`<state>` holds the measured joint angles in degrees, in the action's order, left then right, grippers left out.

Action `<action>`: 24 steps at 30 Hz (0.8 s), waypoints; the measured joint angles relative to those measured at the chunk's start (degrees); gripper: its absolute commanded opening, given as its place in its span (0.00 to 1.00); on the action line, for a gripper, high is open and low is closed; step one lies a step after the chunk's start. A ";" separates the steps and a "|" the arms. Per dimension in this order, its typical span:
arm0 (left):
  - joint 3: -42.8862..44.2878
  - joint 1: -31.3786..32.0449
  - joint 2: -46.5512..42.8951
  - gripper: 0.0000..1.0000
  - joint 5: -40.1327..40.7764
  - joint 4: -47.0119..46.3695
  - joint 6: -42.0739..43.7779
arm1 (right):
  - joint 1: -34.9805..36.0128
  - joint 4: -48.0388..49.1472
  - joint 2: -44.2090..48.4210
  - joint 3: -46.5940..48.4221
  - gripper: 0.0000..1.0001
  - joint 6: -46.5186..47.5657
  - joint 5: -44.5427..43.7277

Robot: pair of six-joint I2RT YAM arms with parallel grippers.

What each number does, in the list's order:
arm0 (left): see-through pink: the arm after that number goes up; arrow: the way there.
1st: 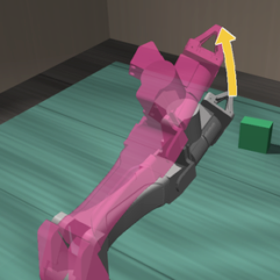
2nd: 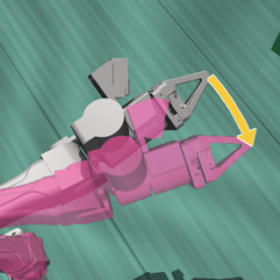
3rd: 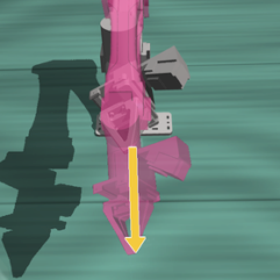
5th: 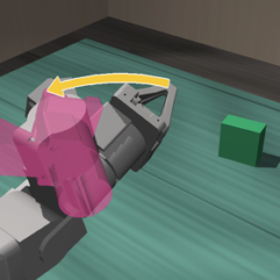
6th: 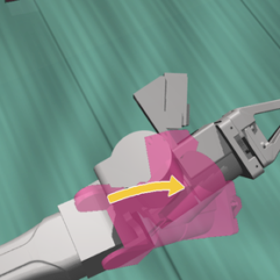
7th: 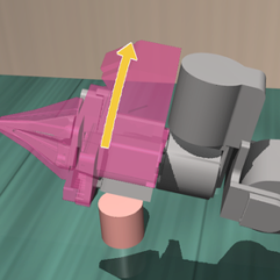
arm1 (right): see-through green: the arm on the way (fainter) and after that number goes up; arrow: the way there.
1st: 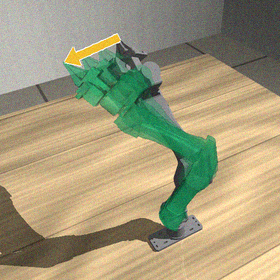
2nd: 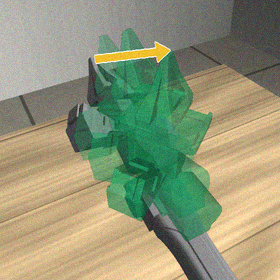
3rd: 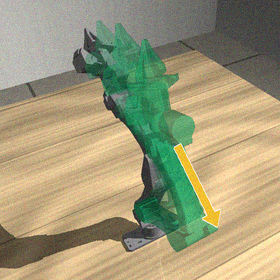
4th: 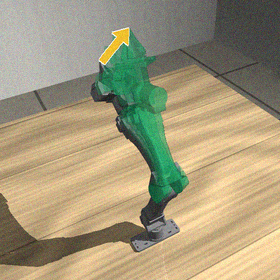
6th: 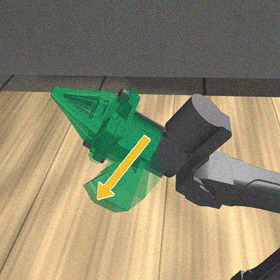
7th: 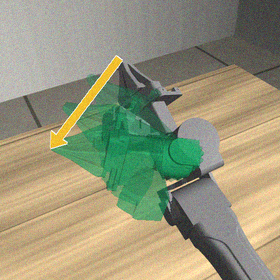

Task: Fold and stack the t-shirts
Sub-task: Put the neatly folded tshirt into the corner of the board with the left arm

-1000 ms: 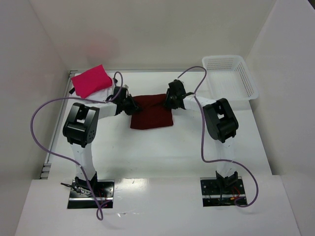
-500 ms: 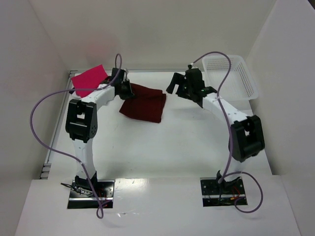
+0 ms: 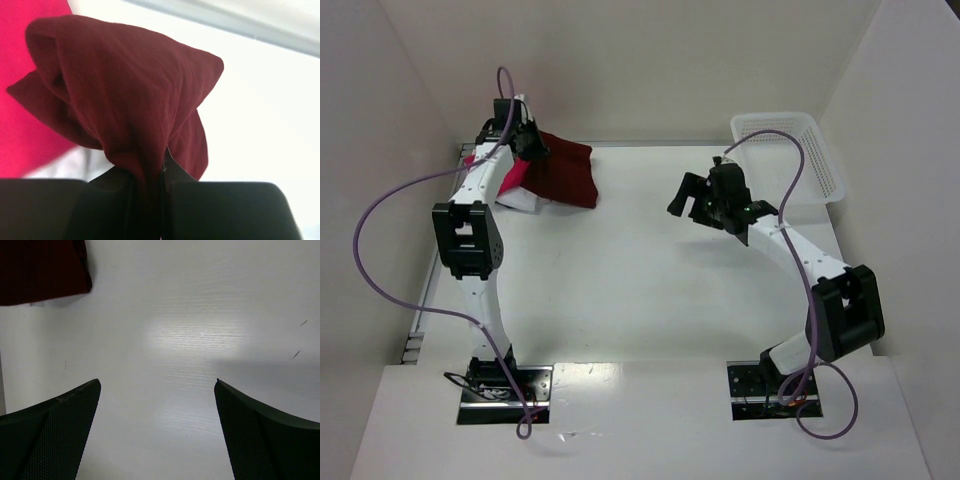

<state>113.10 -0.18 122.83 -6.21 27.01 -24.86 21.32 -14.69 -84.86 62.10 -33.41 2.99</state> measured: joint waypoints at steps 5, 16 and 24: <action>9.95 -2.45 4.66 0.00 -1.01 2.51 0.43 | 0.00 -0.93 3.78 -2.09 1.00 -0.11 1.08; 16.31 -10.93 6.53 0.00 -7.53 4.95 -2.10 | 0.00 -2.04 7.38 -4.39 1.00 -0.15 2.50; 14.76 -15.90 5.74 0.03 -12.24 4.37 -2.83 | 0.17 -2.17 5.85 -4.39 1.00 -0.15 3.38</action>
<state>127.86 -16.08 128.56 -18.45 31.38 -27.68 21.50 -16.86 -79.01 57.71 -33.56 6.37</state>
